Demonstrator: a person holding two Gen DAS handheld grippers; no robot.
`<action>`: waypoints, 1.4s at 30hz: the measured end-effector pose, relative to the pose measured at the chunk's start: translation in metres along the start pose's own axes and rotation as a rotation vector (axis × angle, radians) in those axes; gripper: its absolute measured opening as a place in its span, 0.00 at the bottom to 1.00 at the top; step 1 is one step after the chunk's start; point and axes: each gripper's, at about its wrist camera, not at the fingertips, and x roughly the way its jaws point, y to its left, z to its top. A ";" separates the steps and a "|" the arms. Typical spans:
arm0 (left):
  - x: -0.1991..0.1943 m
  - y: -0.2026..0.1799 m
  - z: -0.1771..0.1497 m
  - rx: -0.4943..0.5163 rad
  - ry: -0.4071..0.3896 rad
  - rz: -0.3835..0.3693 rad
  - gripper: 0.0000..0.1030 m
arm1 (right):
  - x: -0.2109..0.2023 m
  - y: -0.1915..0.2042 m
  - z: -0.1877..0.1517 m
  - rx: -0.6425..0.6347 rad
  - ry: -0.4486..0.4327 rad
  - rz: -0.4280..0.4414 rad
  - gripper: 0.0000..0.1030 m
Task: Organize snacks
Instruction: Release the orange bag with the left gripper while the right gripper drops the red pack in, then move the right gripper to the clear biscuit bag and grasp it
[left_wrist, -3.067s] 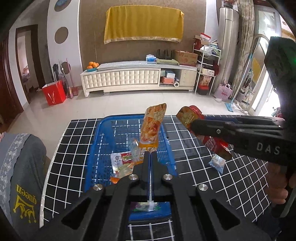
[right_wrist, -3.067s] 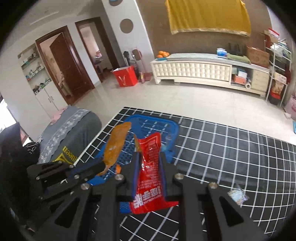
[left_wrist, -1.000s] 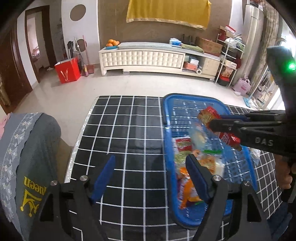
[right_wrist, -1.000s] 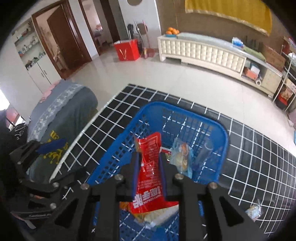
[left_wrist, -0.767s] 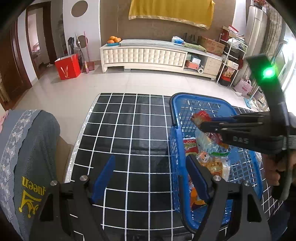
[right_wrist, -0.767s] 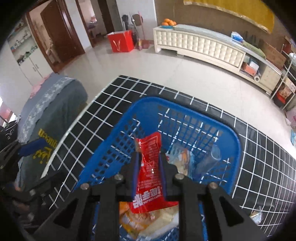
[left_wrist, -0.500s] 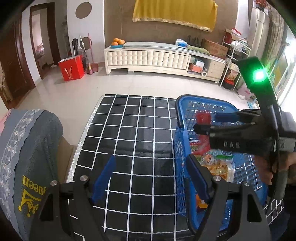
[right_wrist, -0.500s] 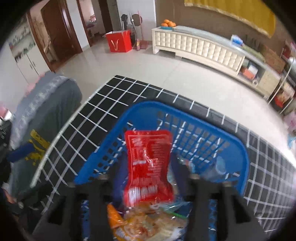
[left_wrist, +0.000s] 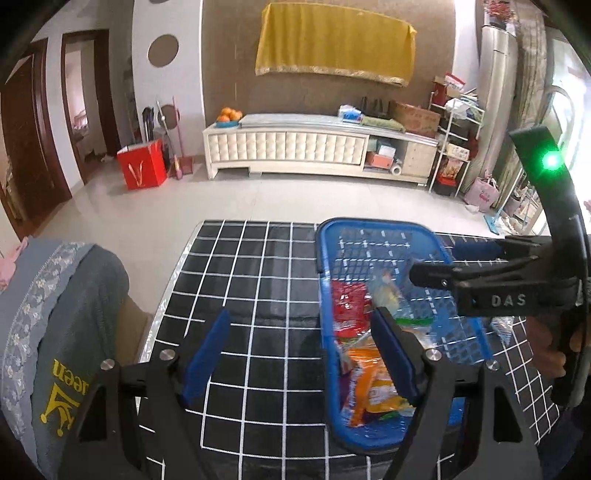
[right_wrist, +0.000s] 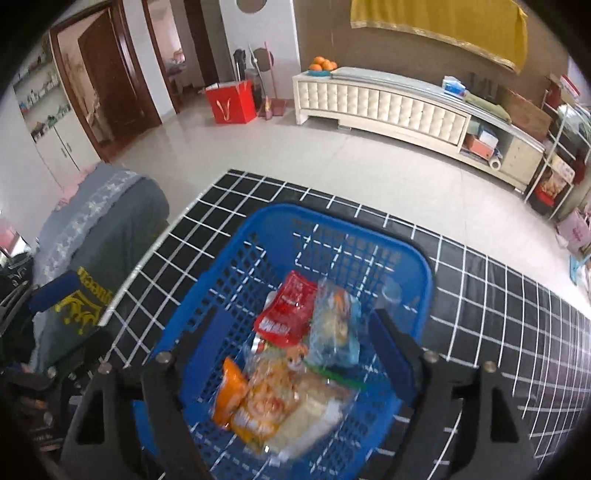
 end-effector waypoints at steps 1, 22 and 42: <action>-0.005 -0.004 0.000 0.006 -0.005 -0.001 0.74 | -0.006 -0.001 -0.003 0.003 -0.001 0.001 0.81; -0.063 -0.127 -0.017 0.167 -0.008 -0.147 0.75 | -0.157 -0.044 -0.086 0.034 -0.138 -0.046 0.84; -0.013 -0.256 -0.030 0.267 0.057 -0.231 0.75 | -0.156 -0.160 -0.160 0.248 -0.065 -0.083 0.84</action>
